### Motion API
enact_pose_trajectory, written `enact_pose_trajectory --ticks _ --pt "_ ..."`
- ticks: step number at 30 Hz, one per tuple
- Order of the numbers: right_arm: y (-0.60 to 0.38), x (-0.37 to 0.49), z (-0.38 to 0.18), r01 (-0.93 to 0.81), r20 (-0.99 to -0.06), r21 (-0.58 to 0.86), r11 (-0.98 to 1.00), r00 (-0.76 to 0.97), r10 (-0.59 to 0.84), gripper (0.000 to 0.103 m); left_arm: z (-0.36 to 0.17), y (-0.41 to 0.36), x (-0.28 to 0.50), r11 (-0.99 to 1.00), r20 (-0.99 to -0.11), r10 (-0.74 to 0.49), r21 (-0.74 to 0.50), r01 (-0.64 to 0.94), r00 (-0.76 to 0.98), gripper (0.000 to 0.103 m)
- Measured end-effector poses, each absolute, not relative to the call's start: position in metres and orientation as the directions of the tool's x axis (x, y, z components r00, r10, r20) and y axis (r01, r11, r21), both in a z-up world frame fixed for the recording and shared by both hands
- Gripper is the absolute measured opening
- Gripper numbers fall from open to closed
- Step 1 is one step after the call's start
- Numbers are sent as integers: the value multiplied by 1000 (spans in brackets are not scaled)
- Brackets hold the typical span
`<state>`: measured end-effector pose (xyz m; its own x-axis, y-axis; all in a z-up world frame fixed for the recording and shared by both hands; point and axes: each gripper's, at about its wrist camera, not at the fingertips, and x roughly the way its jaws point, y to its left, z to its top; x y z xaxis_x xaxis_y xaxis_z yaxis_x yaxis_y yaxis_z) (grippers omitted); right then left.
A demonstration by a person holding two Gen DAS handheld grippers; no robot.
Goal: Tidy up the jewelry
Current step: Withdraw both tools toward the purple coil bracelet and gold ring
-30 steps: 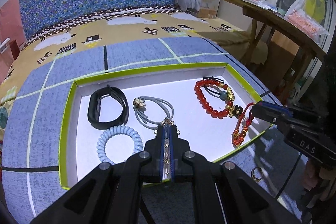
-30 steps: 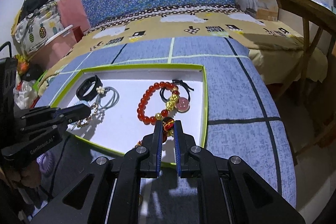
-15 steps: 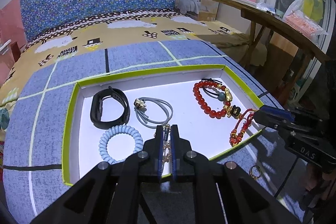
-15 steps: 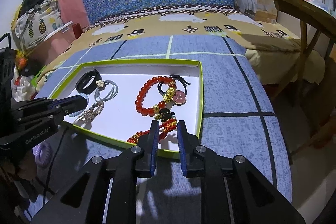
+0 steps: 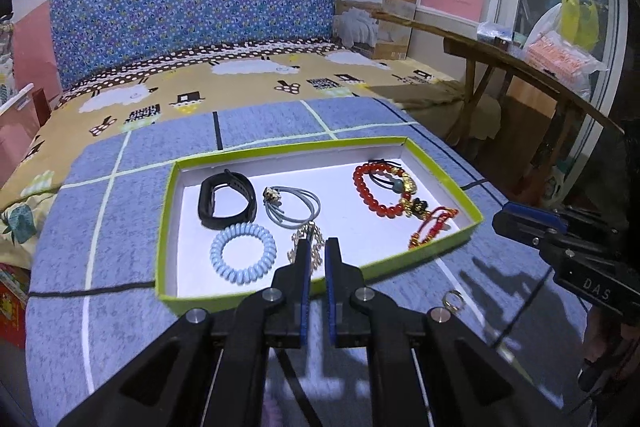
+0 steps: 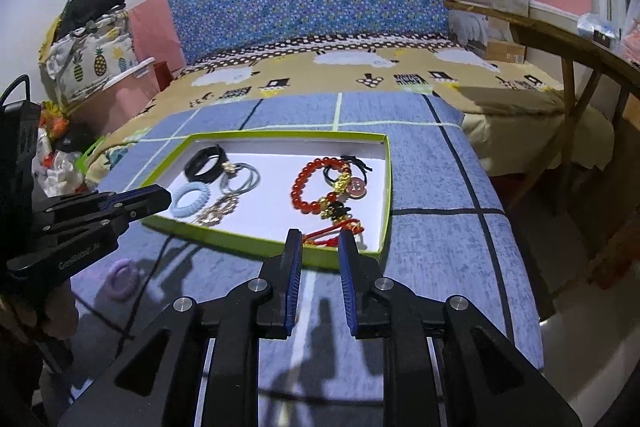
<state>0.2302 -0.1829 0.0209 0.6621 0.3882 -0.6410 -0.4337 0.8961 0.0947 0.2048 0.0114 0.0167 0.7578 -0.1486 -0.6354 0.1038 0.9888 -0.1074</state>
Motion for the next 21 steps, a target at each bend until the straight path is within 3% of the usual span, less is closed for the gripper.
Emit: enact_pose_trajectory --ticks 21 --pt "-173 142 37 -504 -594 62 861 675 438 19 33 21 112 993 -589 -117 -90 78 800 7"
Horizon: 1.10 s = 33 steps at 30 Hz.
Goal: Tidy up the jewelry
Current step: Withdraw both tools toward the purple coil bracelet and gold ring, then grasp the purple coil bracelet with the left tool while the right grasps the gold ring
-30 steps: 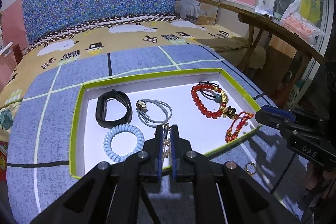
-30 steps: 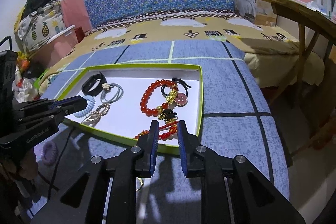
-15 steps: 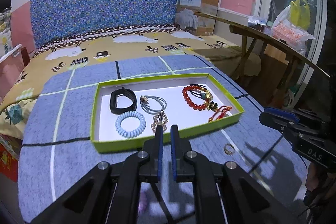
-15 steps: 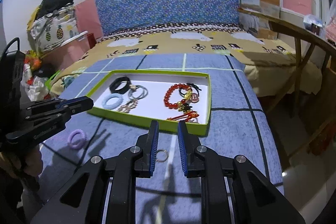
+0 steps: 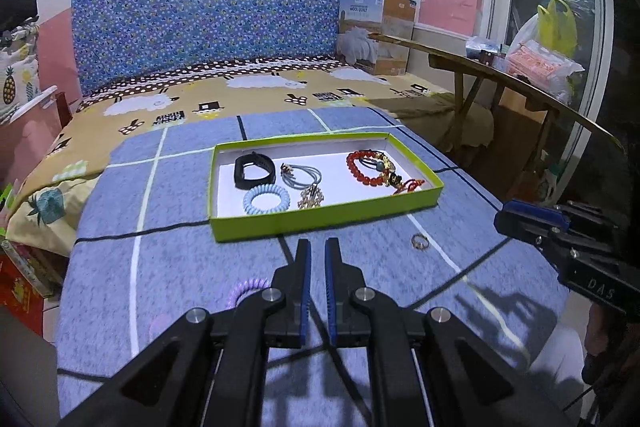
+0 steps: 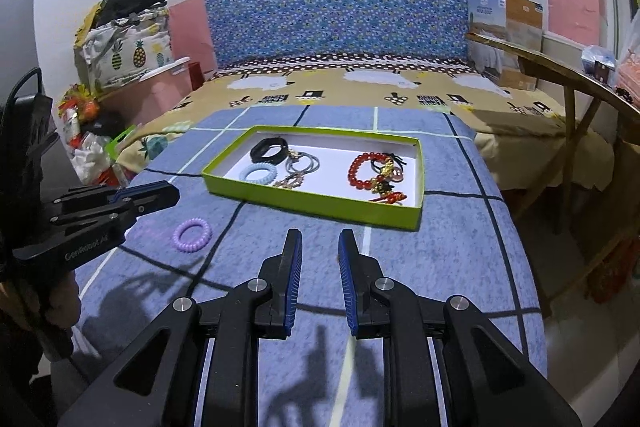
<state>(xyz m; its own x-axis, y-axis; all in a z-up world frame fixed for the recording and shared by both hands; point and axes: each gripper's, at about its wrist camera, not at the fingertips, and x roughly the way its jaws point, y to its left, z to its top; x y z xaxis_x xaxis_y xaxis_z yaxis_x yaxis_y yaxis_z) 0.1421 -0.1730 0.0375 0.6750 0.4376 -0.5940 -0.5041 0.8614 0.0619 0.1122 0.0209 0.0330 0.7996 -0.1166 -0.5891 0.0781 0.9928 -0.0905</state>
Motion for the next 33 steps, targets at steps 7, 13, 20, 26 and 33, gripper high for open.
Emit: enact_pose_trajectory --ticks 7,13,20,26,33 --pt "-176 125 38 -505 -585 76 860 676 449 25 30 27 89 995 -581 -95 -91 52 808 18" --pt "-179 113 35 -507 -585 80 858 673 452 25 26 31 70 995 -578 -79 -89 34 812 19" --pt "-181 109 27 -503 -600 96 859 660 453 25 18 40 58 996 -593 -62 -94 7 803 19" --pt "-180 113 23 -506 -608 98 857 651 454 25 12 48 62 995 -605 -50 -103 -16 795 23" --pt "-179 121 17 -505 -619 103 857 642 452 25 4 50 71 994 -625 -47 -103 -23 779 34"
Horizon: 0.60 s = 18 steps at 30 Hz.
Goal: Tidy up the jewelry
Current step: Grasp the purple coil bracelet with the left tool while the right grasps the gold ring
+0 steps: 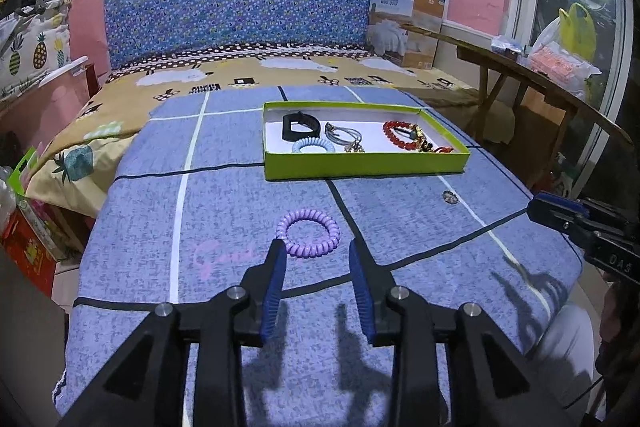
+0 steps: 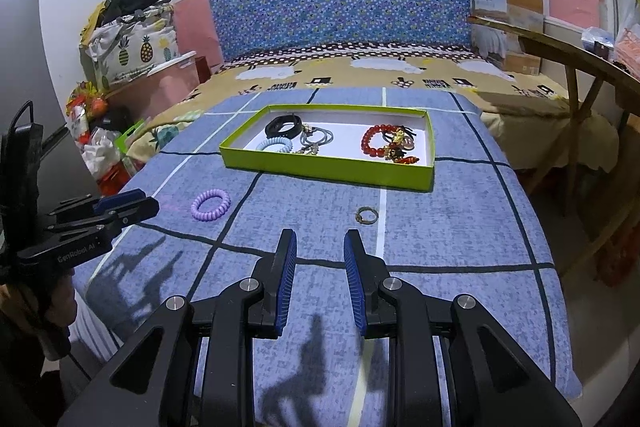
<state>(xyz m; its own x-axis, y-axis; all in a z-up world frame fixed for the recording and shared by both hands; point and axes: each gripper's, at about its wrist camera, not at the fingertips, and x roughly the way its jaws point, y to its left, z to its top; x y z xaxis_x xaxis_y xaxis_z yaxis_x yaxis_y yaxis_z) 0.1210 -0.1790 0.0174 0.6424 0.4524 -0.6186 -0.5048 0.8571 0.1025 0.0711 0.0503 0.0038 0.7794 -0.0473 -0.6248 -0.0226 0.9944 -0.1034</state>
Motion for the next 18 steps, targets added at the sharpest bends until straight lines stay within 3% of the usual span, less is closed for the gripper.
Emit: enact_pose_trajectory --ticks 18 --pt "-170 176 -9 -485 -691 83 871 601 400 25 -27 59 131 995 -728 9 -61 -78 686 34"
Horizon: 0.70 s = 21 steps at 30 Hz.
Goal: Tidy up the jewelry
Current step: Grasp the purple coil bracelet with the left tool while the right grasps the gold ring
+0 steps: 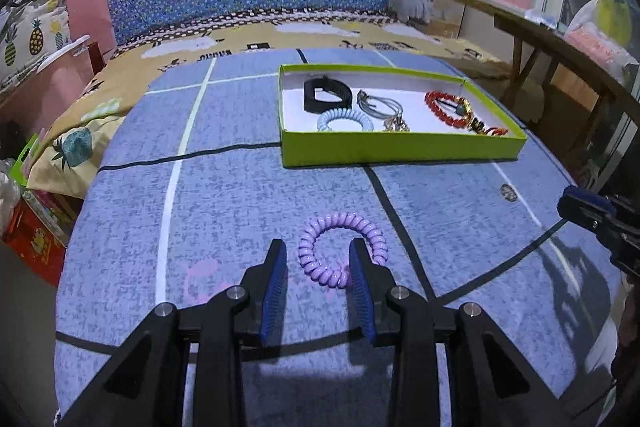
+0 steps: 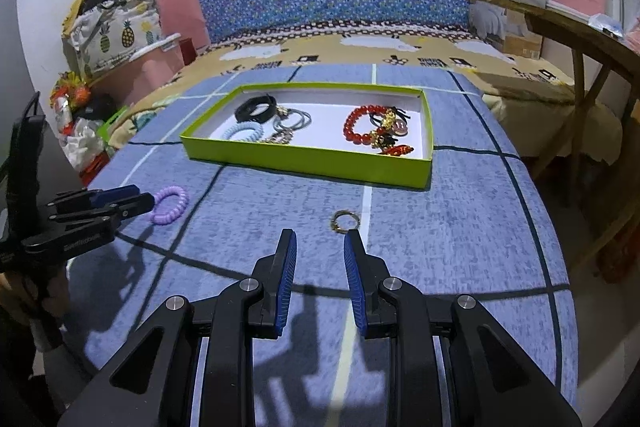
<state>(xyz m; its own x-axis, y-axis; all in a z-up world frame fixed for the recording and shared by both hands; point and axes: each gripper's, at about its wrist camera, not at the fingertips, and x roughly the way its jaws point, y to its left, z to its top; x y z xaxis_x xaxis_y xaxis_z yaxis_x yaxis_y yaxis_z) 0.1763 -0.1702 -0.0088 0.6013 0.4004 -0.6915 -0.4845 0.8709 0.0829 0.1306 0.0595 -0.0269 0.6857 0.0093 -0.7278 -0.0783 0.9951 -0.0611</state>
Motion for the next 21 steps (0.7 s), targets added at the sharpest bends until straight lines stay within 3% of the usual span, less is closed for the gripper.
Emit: enact_pose_trajectory --ticks 15,21 --pt "-155 221 -38 -517 -781 50 855 514 356 25 -38 57 146 996 -763 12 -45 -72 647 33" --pt "-150 225 -38 -524 -792 28 851 508 339 25 -38 50 149 998 -766 18 -23 -56 643 22"
